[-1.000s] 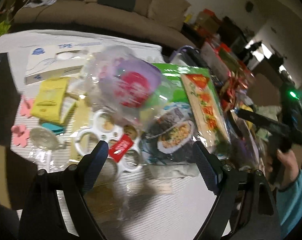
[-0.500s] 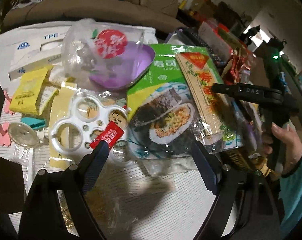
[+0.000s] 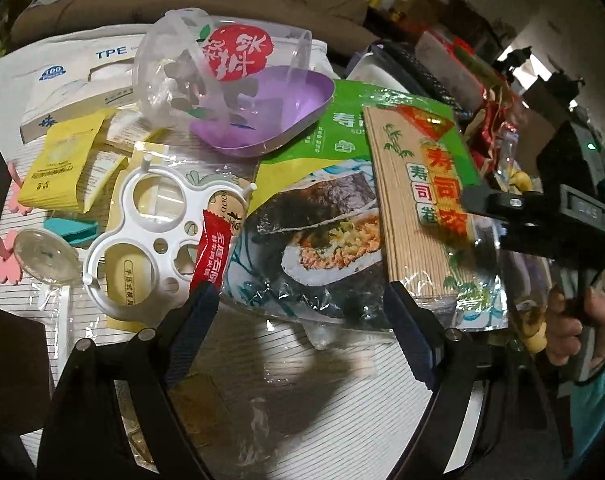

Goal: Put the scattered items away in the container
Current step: 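Grasp the green sushi-nori bag with the right gripper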

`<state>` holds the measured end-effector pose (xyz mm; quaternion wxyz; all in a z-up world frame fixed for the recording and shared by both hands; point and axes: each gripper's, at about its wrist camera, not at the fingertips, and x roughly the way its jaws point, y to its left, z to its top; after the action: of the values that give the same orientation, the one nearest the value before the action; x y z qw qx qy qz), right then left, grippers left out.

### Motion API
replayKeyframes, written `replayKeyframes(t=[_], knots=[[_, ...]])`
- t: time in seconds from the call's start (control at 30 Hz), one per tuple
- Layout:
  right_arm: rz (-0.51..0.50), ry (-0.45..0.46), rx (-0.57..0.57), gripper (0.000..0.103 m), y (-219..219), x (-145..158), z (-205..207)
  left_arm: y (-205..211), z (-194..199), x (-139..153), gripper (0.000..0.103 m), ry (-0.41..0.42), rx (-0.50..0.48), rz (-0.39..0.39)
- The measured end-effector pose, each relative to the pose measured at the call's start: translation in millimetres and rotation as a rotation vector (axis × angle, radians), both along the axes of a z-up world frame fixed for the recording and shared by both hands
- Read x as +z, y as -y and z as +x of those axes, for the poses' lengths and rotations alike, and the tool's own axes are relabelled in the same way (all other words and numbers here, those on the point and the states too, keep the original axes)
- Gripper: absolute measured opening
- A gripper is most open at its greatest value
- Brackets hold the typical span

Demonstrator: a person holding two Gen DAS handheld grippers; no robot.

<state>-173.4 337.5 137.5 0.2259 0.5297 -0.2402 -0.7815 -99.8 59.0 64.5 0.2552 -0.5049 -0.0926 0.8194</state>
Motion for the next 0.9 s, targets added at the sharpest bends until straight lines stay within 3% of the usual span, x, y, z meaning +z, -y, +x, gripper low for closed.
replayKeyframes(t=[0.03, 0.1, 0.27, 0.43, 0.6, 0.73, 0.8, 0.87, 0.9], knots=[[0.019, -0.008, -0.008, 0.030, 3.3, -0.1, -0.1, -0.2, 0.3, 0.5, 0.082, -0.002, -0.002, -0.006], [0.037, -0.031, -0.019, 0.015, 5.6, 2.0, 1.2, 1.7, 0.3, 1.2, 0.082, 0.000, -0.002, -0.004], [-0.047, -0.015, 0.001, 0.014, -4.2, 8.9, 22.2, 15.2, -3.0, 8.7, 0.084, 0.037, 0.026, 0.025], [-0.179, 0.018, 0.045, 0.012, -15.3, 22.1, 85.0, 21.4, 8.5, 31.5, 0.085, 0.002, -0.036, 0.006], [-0.157, 0.075, 0.099, 0.012, -22.7, 22.3, 144.7, 13.8, 36.9, 30.2, 0.086, 0.037, -0.104, -0.051], [-0.078, 0.091, 0.117, 0.015, -20.6, 11.2, 164.2, 5.4, 71.9, 13.7, 0.086, -0.024, -0.054, -0.227], [-0.044, 0.106, 0.076, 0.015, -27.7, -3.2, 162.0, 12.0, 86.9, 6.3, 0.086, -0.006, -0.009, -0.201], [-0.021, 0.162, -0.012, 0.025, -40.0, -23.6, 156.5, 18.9, 95.5, 10.9, 0.086, -0.048, 0.053, -0.199], [-0.050, 0.194, -0.046, 0.035, -45.1, -32.3, 154.6, 21.9, 95.7, 15.9, 0.086, -0.092, 0.086, -0.224]])
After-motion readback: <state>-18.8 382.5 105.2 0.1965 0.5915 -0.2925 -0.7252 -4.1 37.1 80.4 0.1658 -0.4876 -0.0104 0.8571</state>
